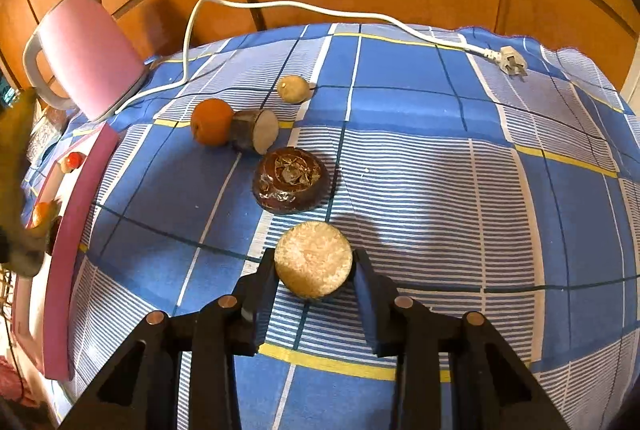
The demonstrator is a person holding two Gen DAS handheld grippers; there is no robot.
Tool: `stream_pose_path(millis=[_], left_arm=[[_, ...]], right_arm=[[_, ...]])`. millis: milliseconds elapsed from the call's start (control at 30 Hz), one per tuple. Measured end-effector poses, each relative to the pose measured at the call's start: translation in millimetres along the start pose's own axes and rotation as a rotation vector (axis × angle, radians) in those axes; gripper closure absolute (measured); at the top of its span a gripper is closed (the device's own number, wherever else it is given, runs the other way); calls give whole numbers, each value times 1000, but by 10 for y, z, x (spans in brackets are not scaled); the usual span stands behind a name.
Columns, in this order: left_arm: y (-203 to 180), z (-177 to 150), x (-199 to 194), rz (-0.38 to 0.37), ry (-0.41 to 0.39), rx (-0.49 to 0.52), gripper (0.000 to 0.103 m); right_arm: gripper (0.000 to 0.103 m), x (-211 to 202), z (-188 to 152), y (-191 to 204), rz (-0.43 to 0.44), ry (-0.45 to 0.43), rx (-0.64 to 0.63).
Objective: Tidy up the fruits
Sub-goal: 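Close the left tool on the banana while the right tool grasps the beige round cake, then carry the banana into the pink tray with the left tool and open it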
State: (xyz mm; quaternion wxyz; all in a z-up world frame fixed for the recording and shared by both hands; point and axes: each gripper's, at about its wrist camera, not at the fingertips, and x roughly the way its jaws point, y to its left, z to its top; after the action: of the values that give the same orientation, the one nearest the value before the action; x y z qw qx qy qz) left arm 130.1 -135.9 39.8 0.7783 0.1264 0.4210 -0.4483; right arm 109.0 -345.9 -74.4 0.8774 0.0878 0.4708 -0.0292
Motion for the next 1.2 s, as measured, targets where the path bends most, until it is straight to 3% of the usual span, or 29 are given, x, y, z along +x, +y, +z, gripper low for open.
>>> stream_pose_path(millis=[433, 567, 733, 933, 1033, 1200], left_arm=[[509, -790, -943, 182, -174, -403, 71], [727, -1081, -1062, 248, -146, -511, 71], [986, -1274, -906, 304, -44, -634, 71], [1206, -1245, -642, 361, 30, -632, 71], [1305, -1241, -513, 350, 49, -635, 70], [1293, -1188, -532, 385, -6, -619, 66]], right_arm=[[67, 14, -14, 48, -30, 8, -29], [67, 19, -27, 79, -50, 1, -56], [67, 22, -31, 73, -51, -4, -53], [67, 28, -38, 99, -67, -5, -60], [67, 31, -35, 105, -70, -4, -60], [67, 29, -47, 104, -71, -13, -63]])
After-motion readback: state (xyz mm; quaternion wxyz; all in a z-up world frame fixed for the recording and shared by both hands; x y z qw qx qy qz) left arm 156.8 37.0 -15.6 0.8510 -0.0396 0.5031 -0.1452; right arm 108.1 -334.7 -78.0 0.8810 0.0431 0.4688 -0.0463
